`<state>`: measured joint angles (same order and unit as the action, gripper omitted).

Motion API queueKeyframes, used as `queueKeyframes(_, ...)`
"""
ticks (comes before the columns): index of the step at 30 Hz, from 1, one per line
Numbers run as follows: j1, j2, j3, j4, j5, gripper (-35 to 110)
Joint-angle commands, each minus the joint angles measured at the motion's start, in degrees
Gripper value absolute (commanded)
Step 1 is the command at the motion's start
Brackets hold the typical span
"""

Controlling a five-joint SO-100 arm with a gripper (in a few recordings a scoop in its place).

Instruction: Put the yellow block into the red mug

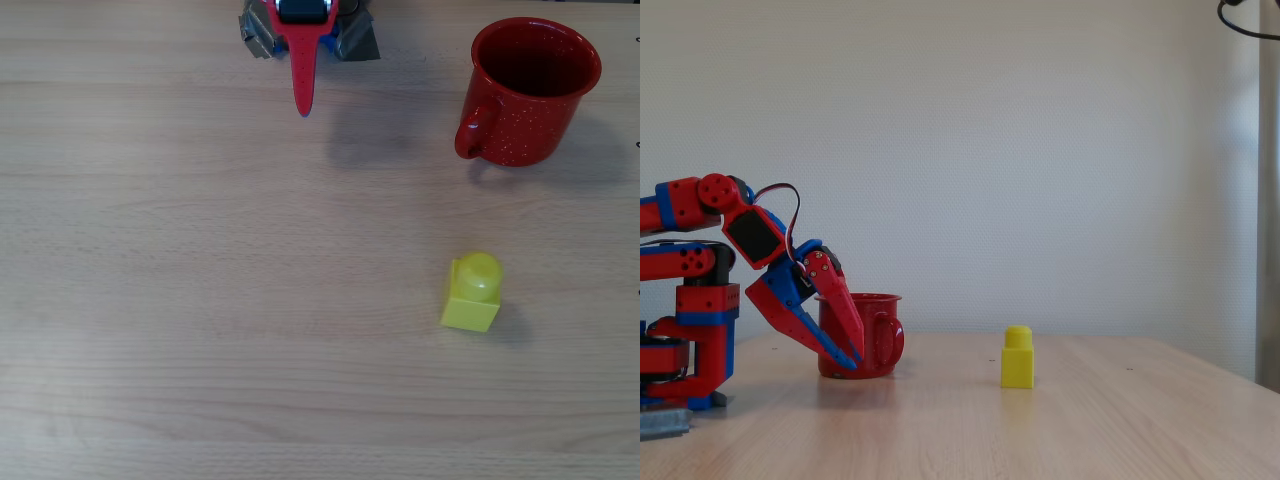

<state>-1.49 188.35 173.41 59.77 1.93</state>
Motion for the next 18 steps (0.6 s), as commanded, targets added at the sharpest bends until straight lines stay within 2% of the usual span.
queueKeyframes(1,-1.1,1.1,-0.4,0.2,0.2,0)
queueKeyframes(18,-1.1,1.1,-0.4,0.2,0.5,0)
